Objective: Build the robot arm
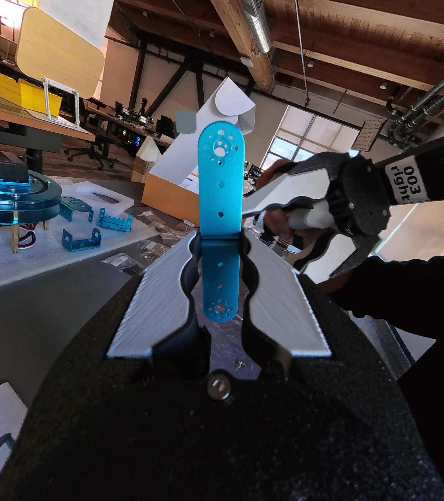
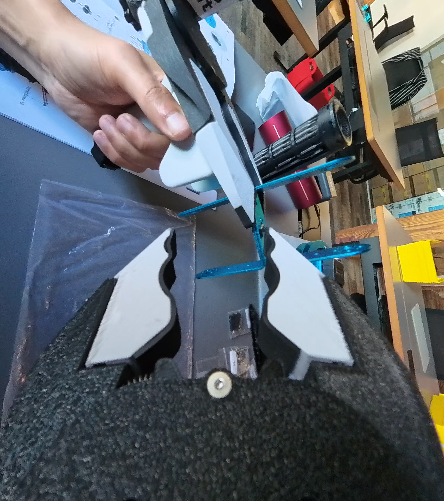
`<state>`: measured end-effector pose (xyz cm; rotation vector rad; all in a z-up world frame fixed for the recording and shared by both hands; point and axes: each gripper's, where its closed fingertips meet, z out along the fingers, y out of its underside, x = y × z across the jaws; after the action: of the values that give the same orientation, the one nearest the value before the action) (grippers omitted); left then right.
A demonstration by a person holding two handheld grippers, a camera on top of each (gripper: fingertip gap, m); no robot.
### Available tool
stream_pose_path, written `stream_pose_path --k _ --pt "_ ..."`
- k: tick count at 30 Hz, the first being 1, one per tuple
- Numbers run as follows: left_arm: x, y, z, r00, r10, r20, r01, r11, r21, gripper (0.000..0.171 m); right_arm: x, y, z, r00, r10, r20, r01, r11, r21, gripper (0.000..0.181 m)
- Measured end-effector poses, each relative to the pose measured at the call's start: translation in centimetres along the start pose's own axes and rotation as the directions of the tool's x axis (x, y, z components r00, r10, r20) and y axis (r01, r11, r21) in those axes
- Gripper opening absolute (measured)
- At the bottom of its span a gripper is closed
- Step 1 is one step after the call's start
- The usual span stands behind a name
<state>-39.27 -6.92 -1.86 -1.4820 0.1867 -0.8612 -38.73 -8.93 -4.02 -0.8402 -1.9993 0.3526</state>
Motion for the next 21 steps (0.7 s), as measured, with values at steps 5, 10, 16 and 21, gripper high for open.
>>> stream_pose_path --k 5,10,16,21 --pt "-0.4 -0.4 -0.2 1.0 -0.02 0.011 0.02 1.0 0.018 0.026 0.5 -1.0 -1.2 1.0 0.022 -0.005 -0.022 0.999 0.041 0.061" --pt "0.3 0.0 0.1 1.0 0.005 -0.011 -0.005 1.0 -0.002 0.026 0.3 0.1 0.1 1.0 0.01 -0.013 -0.009 1.0 0.005 0.066" --pt "-0.6 -0.1 -0.2 1.0 -0.023 0.02 0.023 1.0 0.005 0.026 -0.3 -0.9 -0.8 1.0 0.016 0.021 -0.017 0.999 0.045 0.058" --pt "-0.1 -0.2 -0.1 1.0 -0.01 0.003 0.01 1.0 0.007 0.026 0.8 -0.3 -0.6 0.999 0.01 -0.032 -0.009 1.0 0.014 0.064"
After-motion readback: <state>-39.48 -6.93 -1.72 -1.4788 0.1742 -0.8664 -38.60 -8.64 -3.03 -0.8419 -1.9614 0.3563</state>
